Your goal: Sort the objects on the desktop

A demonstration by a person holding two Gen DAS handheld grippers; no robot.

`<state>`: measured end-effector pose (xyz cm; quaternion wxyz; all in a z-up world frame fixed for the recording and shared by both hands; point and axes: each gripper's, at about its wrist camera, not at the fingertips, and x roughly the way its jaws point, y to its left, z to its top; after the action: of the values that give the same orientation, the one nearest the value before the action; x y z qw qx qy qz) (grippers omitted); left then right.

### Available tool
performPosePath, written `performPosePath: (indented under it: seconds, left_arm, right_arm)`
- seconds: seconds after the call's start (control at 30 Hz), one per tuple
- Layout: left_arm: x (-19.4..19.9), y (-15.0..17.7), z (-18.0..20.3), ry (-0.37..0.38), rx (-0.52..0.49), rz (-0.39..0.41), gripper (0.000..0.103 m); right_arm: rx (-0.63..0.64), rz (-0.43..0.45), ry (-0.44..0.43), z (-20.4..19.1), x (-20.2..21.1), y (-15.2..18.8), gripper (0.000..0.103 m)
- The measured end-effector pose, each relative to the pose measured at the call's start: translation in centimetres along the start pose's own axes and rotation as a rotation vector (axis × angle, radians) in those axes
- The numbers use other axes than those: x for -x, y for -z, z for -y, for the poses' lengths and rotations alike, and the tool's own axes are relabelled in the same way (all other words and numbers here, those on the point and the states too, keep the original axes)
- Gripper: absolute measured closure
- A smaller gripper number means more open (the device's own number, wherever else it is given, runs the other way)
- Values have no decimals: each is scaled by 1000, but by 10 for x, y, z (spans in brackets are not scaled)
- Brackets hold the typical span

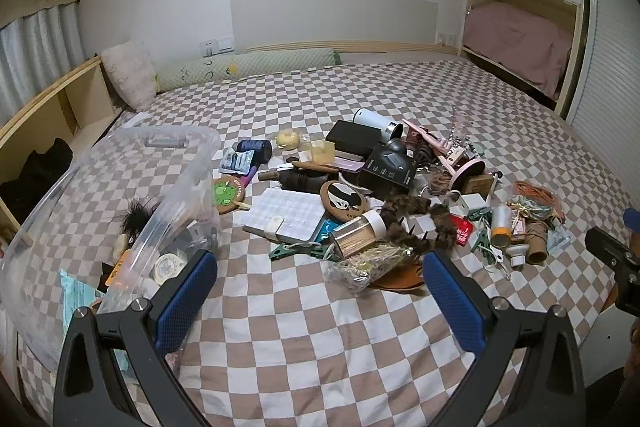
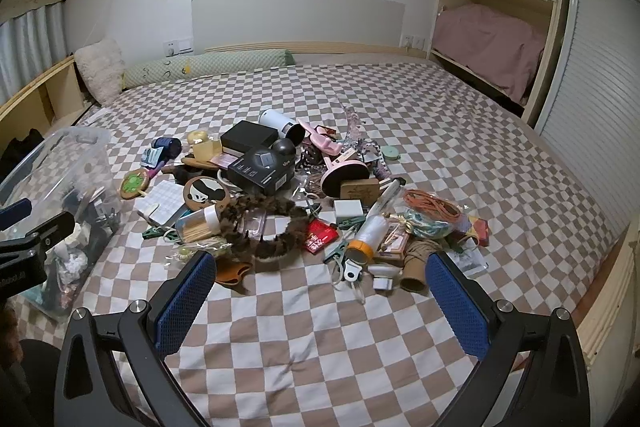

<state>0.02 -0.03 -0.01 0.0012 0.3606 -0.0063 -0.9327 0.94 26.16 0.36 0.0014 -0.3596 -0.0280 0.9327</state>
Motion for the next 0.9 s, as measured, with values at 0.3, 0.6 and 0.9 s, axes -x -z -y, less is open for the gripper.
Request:
performPosePath:
  seconds: [0.3, 0.6, 0.9]
  left_arm:
    - [0, 1, -2, -9, 2, 9, 0]
    - [0, 1, -1, -15, -6, 7, 0]
    - [1, 1, -2, -20, 1, 10, 0]
  right_arm:
    - [-2, 3, -6, 1, 0, -2, 0]
    - [8, -3, 2, -2, -1, 0, 0]
    - [5, -10, -3, 2, -3, -1, 0]
